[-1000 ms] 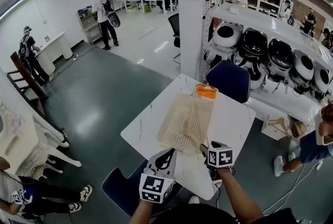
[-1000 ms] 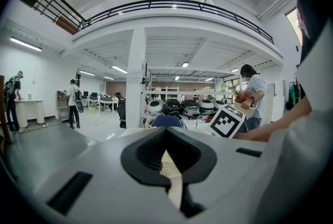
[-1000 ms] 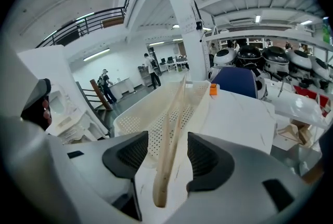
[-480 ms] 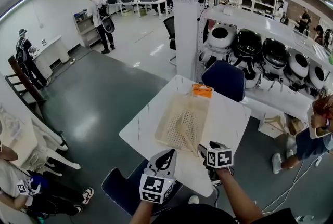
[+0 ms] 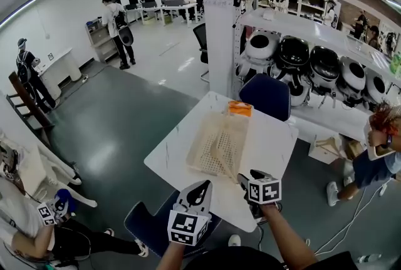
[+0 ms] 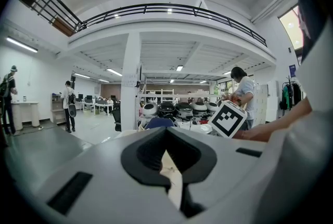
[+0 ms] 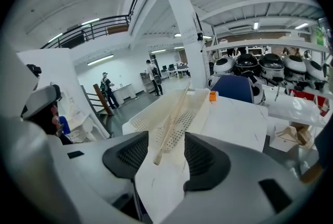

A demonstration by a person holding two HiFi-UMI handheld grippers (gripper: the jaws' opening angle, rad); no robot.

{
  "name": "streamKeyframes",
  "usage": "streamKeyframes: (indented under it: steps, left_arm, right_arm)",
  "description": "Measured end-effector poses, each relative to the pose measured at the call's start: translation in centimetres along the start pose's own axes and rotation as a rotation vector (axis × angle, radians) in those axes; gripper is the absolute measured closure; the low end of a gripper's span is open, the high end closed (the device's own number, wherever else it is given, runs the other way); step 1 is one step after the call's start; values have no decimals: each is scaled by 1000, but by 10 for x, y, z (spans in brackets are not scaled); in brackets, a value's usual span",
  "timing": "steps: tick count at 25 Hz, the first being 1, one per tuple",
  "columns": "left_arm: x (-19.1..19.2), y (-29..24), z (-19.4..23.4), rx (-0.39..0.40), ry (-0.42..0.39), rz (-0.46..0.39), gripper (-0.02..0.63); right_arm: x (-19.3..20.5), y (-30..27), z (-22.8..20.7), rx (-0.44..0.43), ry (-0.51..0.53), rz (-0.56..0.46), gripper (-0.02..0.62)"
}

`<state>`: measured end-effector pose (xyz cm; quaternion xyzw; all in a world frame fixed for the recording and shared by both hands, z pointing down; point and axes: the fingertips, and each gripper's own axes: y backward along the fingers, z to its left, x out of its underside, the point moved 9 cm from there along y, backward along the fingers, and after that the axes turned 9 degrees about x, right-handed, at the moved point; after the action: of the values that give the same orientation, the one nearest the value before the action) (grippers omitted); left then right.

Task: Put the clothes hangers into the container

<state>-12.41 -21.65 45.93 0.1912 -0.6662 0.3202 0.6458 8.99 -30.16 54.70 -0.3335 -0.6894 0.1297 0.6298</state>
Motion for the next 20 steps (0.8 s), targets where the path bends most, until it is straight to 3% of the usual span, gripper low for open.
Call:
streamKeyframes:
  steps: [6,11,20]
  left_arm:
    - [0,11,-9,14,-6,-9,601]
    - [1,24,-12,18,-7,-15,601]
    - [6,60,-15,14,8,-18,601]
  right_arm:
    - [-8,27,18,-22,45,-67,376]
    - [-19,56,37,0,77,-180,518]
    - [-20,93,74,-11,93,-293,574]
